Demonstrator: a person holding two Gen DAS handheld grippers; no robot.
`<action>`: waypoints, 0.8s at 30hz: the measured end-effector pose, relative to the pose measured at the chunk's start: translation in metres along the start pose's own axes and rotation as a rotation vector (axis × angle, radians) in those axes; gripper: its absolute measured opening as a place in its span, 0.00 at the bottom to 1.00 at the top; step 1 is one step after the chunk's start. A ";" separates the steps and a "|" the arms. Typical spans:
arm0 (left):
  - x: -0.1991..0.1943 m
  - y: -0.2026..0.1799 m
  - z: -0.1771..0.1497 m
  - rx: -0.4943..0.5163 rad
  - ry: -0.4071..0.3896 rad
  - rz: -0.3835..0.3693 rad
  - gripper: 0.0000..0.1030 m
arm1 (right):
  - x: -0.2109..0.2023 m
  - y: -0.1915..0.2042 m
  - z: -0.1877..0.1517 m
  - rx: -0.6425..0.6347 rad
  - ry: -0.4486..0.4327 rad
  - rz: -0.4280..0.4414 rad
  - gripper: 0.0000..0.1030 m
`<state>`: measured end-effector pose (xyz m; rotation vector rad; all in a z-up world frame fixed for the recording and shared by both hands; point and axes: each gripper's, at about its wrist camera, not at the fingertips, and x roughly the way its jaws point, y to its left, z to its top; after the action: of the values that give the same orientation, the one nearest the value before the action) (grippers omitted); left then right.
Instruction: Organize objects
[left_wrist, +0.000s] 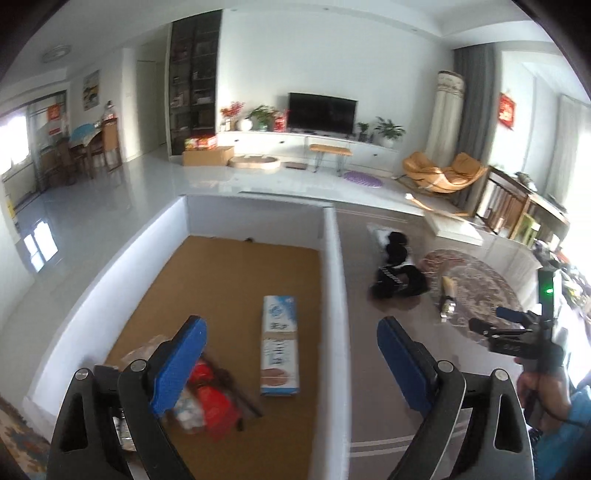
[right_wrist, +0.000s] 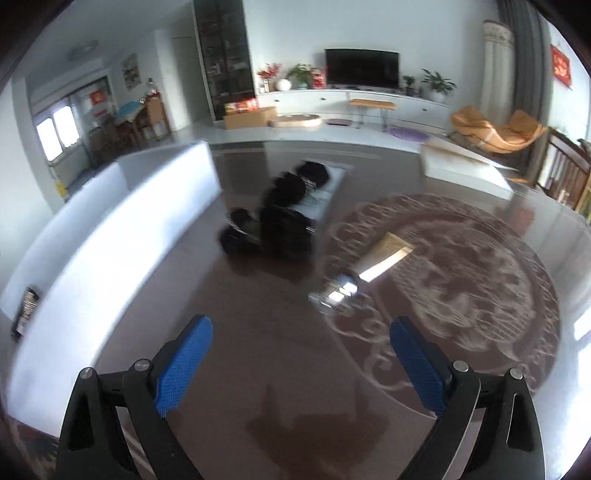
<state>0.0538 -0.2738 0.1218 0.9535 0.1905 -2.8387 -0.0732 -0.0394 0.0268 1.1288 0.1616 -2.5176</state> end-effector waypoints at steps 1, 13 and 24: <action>-0.003 -0.017 0.002 0.027 -0.008 -0.040 0.92 | 0.001 -0.014 -0.007 0.006 0.006 -0.043 0.94; 0.079 -0.180 -0.062 0.182 0.218 -0.310 0.97 | -0.002 -0.107 -0.056 0.114 0.106 -0.204 0.96; 0.184 -0.191 -0.085 0.206 0.303 -0.113 0.97 | 0.008 -0.113 -0.057 0.131 0.112 -0.180 1.00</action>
<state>-0.0750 -0.0893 -0.0428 1.4593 -0.0194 -2.8400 -0.0819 0.0773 -0.0231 1.3642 0.1344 -2.6551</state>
